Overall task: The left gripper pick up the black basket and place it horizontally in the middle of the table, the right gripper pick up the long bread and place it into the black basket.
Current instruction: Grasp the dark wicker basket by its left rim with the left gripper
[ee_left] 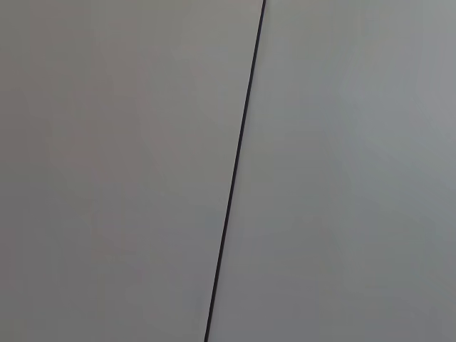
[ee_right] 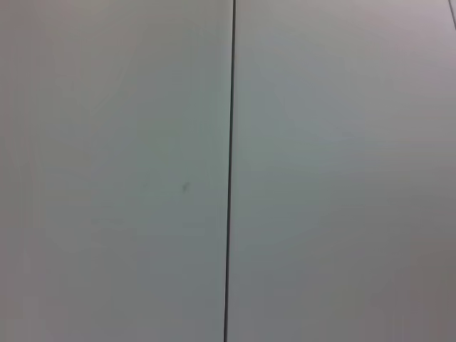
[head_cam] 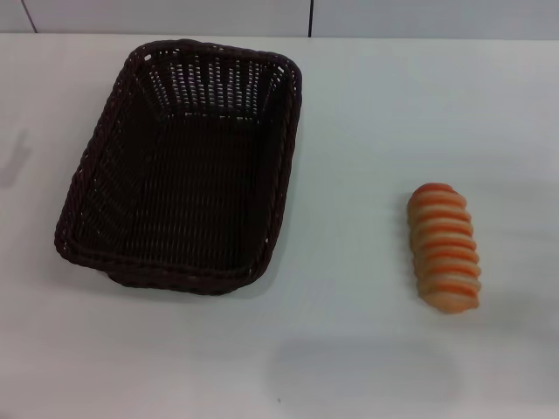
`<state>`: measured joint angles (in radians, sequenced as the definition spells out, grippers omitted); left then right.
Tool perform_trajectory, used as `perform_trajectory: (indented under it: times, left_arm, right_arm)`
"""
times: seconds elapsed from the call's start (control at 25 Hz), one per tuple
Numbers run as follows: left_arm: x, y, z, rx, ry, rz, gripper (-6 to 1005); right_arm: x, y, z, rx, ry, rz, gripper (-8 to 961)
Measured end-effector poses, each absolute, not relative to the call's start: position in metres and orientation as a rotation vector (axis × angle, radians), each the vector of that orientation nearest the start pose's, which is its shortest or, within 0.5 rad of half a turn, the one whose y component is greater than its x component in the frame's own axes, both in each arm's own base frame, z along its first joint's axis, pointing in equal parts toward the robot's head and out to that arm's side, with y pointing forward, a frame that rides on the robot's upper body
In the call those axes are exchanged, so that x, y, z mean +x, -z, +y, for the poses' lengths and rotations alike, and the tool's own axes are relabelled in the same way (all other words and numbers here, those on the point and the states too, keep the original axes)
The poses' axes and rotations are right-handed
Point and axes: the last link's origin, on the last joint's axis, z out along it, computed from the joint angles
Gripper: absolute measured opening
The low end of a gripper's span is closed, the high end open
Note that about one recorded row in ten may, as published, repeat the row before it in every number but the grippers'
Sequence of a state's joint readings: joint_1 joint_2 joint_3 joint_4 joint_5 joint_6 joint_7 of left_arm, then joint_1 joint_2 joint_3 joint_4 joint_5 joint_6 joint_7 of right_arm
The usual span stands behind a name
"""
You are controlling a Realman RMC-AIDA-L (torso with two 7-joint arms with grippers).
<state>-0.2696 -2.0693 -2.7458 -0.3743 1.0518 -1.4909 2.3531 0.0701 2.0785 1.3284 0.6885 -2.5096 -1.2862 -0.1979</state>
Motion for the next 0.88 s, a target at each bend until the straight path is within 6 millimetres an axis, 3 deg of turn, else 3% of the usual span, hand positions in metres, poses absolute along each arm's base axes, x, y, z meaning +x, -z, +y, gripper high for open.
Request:
perform_trajectory:
  times: [0.52, 0.88]
  left_arm:
    - [-0.364, -0.107, 0.279, -1.421, 1.051, -0.494, 811]
    - [-0.346, -0.12, 0.294, -1.463, 1.339, -0.689, 811]
  right_arm:
    - [0.322, -0.075, 0.281, -1.092, -0.699, 0.277, 545]
    - [0.322, -0.075, 0.279, -1.088, -0.7, 0.277, 545]
